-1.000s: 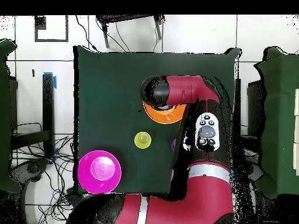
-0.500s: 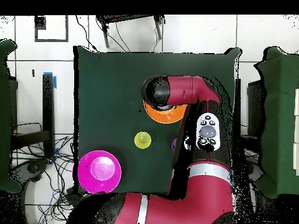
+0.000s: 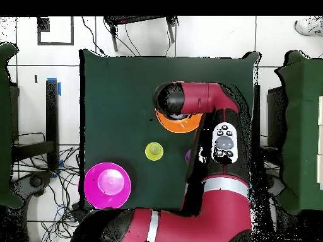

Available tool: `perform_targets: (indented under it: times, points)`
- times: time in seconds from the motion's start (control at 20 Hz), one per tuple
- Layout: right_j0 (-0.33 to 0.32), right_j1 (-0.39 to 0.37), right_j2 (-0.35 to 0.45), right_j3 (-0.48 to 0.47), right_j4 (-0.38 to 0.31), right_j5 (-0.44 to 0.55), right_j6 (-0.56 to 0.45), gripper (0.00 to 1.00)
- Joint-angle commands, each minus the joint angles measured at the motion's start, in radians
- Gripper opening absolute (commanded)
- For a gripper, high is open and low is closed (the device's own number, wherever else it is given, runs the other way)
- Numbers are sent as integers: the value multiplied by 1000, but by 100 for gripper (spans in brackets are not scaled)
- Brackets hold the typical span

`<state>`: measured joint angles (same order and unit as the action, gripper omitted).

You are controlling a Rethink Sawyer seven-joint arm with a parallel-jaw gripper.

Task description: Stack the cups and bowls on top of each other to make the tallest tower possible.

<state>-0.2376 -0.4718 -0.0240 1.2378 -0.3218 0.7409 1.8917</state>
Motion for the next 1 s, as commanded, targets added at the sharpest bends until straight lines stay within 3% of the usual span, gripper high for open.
perform_targets:
  times: [0.05,1.0]
  points:
    - [29,16,13,-13,3,-28,123,0]
    - [114,48,-49,-35,67,-11,175,0]
